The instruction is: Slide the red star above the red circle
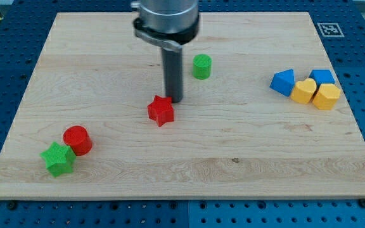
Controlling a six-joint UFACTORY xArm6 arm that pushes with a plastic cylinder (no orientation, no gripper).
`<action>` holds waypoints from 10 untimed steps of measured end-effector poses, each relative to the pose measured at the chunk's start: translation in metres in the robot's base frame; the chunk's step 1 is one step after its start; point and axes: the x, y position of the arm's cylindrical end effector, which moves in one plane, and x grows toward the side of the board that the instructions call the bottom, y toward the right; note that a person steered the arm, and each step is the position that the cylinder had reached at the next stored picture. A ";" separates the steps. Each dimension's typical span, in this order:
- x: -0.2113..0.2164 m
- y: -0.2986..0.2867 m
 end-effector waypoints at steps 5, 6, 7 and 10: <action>0.033 -0.037; 0.033 -0.061; 0.028 -0.089; 0.016 -0.181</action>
